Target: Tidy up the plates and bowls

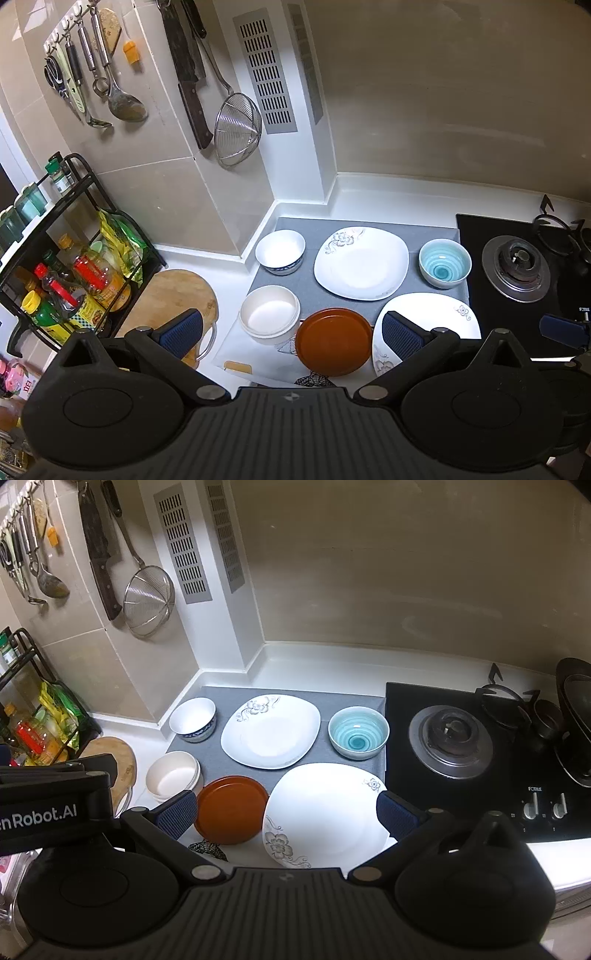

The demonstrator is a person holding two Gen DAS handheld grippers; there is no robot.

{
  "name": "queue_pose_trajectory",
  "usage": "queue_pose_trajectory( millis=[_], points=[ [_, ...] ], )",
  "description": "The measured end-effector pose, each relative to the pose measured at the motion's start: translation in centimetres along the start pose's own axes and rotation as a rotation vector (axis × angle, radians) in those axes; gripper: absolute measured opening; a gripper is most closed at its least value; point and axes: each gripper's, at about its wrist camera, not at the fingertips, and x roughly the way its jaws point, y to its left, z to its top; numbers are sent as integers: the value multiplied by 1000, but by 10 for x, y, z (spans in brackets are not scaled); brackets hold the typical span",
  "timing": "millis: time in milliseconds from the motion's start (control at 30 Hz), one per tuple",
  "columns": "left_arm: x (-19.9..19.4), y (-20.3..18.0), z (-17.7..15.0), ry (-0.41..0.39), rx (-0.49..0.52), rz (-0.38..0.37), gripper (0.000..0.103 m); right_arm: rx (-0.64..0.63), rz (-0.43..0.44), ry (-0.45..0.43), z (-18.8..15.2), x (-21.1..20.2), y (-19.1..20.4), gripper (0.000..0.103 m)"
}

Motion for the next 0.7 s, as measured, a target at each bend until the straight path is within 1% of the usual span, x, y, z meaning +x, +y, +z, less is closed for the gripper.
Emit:
queue_pose_trajectory(
  millis=[467,700],
  points=[
    [12,3,-8,34,5,-58,103,-14,-59,21,-7,2,2,103],
    [20,-1,-9,51,22,-79,103,19,-68,43,-11,8,-2,103]
  ],
)
